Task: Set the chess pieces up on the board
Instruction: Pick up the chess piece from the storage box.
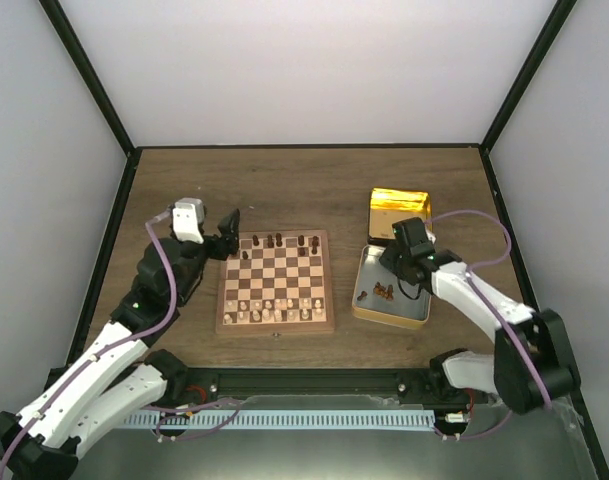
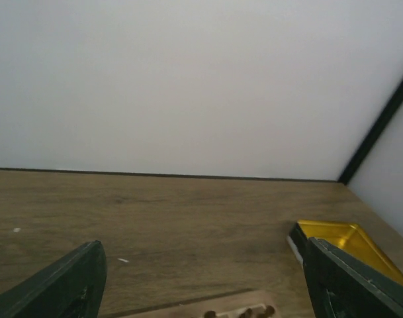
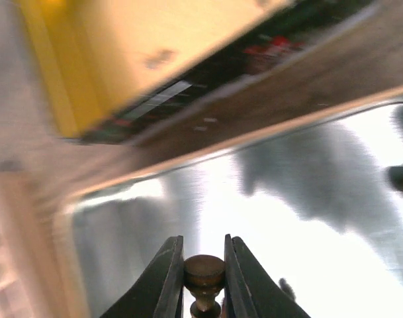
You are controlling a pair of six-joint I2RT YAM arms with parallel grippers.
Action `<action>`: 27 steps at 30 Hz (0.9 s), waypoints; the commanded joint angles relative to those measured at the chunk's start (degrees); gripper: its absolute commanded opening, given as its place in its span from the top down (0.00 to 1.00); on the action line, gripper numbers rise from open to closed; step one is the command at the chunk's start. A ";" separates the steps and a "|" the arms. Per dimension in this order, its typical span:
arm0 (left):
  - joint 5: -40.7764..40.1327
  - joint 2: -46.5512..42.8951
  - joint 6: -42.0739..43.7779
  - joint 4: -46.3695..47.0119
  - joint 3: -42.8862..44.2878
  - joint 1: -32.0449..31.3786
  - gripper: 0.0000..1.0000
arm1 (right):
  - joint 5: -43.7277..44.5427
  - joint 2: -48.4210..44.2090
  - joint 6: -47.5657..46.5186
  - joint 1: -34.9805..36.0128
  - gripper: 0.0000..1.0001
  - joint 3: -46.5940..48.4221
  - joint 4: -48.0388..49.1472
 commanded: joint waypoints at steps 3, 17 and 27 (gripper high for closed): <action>13.84 4.11 -1.42 5.03 -0.85 0.20 0.17 | -16.78 -8.90 13.15 -0.48 0.87 -0.05 9.10; 22.95 15.83 -6.69 19.64 -8.50 -6.63 0.20 | -30.54 3.72 39.11 13.96 0.91 1.64 38.10; 25.29 26.35 -13.05 31.29 -12.49 -7.79 0.36 | -35.79 12.36 46.00 17.98 0.92 6.40 46.16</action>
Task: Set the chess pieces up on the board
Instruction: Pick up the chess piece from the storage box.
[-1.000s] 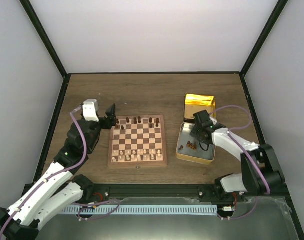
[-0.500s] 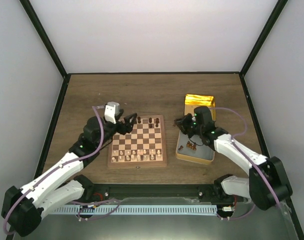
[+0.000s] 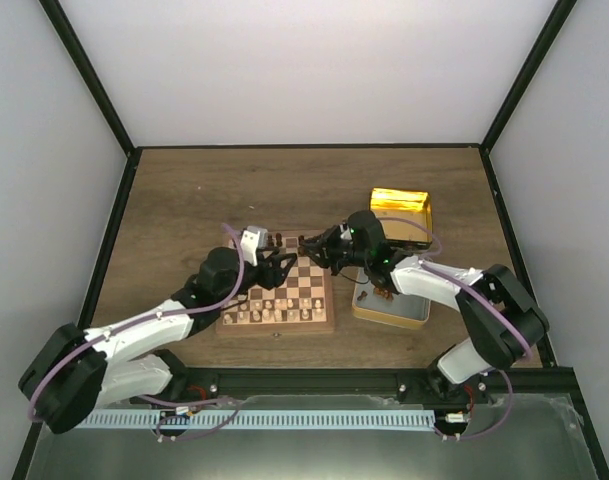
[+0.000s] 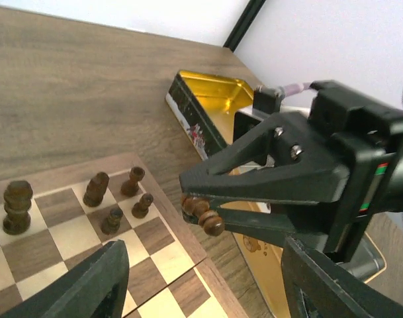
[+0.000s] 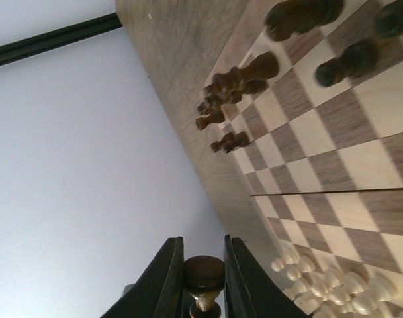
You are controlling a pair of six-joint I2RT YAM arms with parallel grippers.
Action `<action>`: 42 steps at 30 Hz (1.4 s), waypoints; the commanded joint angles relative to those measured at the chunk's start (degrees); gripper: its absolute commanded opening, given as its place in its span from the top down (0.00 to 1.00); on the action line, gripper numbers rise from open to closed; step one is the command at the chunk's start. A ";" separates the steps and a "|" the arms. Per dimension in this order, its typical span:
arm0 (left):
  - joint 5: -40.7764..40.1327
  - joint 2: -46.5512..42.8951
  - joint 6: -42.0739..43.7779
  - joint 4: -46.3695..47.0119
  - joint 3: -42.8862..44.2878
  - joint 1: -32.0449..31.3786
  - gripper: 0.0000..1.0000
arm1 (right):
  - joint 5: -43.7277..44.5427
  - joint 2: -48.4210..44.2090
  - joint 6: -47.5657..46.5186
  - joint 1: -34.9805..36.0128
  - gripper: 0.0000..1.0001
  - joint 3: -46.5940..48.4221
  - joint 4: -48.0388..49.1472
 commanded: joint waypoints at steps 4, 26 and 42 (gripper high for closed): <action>-0.93 6.18 -1.58 6.50 0.99 -1.13 0.41 | -2.71 1.50 4.94 1.90 0.92 4.26 4.79; -6.83 7.72 -2.92 11.29 1.01 -2.00 0.66 | -2.63 3.43 4.68 1.94 0.92 2.88 5.83; -4.92 10.33 -3.06 10.16 1.41 -2.00 0.69 | -0.97 1.91 4.90 1.94 0.93 1.79 7.36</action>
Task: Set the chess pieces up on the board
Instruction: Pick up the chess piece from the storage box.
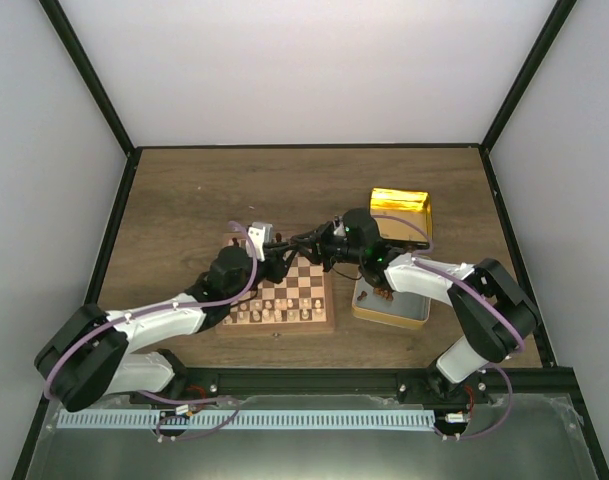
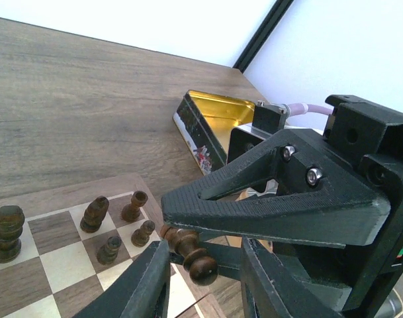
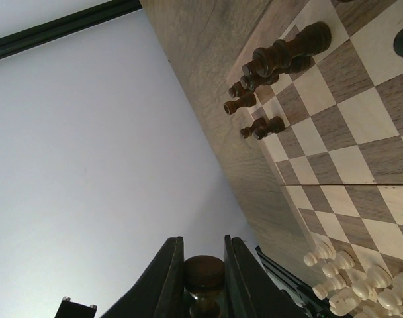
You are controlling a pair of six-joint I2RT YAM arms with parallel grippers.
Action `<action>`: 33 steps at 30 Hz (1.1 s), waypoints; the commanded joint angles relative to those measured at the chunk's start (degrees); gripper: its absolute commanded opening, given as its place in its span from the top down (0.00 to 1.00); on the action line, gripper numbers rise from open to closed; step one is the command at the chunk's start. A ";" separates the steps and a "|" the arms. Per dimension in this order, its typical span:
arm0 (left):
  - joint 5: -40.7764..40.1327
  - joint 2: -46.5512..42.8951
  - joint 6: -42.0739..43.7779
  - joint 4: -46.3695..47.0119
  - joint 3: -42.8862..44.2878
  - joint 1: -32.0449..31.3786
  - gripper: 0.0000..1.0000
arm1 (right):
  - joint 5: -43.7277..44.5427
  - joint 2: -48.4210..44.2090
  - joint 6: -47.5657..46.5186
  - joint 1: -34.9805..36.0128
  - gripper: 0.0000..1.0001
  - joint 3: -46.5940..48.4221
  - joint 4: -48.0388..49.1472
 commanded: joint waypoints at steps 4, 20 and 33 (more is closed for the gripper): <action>1.21 1.42 0.05 0.69 0.06 -0.12 0.69 | 0.82 -1.50 0.67 0.50 0.92 -0.84 1.88; -2.44 0.10 2.84 -3.64 2.30 -0.14 0.90 | 4.20 -4.33 -4.53 0.78 0.86 1.33 -4.39; 7.74 -2.78 10.82 -58.84 22.63 5.01 0.89 | 25.29 -12.49 -26.92 0.72 0.44 6.38 -24.13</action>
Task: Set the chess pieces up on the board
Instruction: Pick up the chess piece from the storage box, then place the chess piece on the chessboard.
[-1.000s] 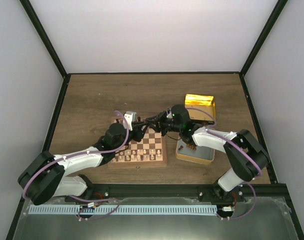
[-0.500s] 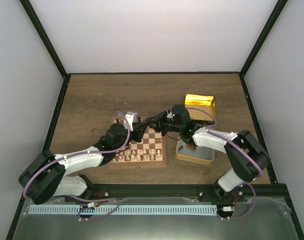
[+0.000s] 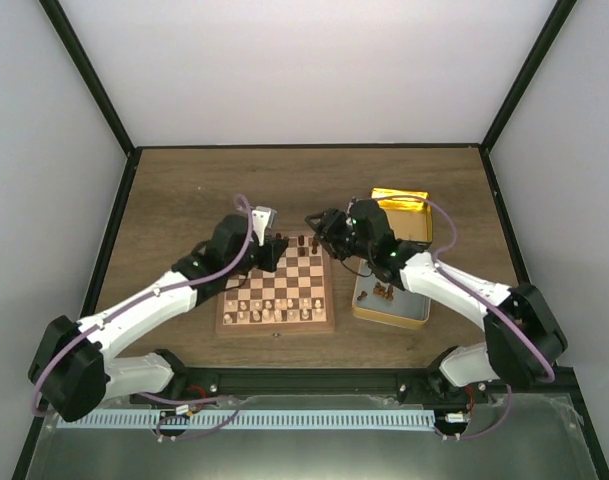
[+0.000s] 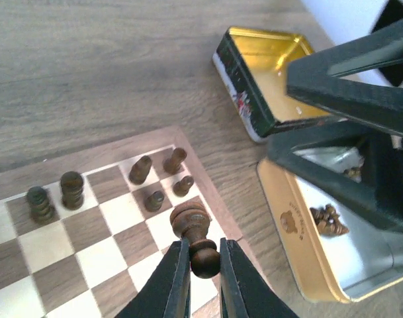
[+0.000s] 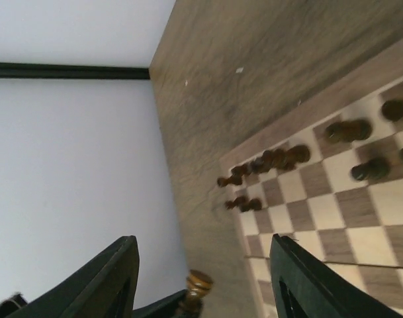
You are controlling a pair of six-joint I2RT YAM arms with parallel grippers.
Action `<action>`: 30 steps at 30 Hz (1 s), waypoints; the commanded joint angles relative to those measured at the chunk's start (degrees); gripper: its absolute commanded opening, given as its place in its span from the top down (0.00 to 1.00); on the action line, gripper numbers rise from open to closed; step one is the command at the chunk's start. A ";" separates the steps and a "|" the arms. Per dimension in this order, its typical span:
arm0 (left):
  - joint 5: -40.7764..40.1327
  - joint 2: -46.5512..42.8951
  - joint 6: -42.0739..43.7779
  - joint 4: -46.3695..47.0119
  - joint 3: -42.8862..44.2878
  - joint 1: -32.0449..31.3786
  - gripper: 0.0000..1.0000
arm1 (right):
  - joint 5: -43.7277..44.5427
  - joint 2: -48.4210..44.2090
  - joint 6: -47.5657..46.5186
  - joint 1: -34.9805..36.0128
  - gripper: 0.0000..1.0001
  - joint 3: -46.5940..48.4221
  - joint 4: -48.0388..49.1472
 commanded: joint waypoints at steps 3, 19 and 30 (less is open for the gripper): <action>6.28 4.24 7.78 -37.97 12.97 3.56 0.89 | 15.74 -6.90 -11.33 0.28 0.43 0.49 -11.85; 6.94 20.71 11.09 -44.88 20.83 14.20 0.88 | 23.07 -14.37 -14.74 0.19 0.43 -4.35 -15.16; 1.95 28.78 11.16 -44.67 26.26 15.11 0.86 | 26.53 -15.69 -16.27 0.19 0.43 -4.84 -15.75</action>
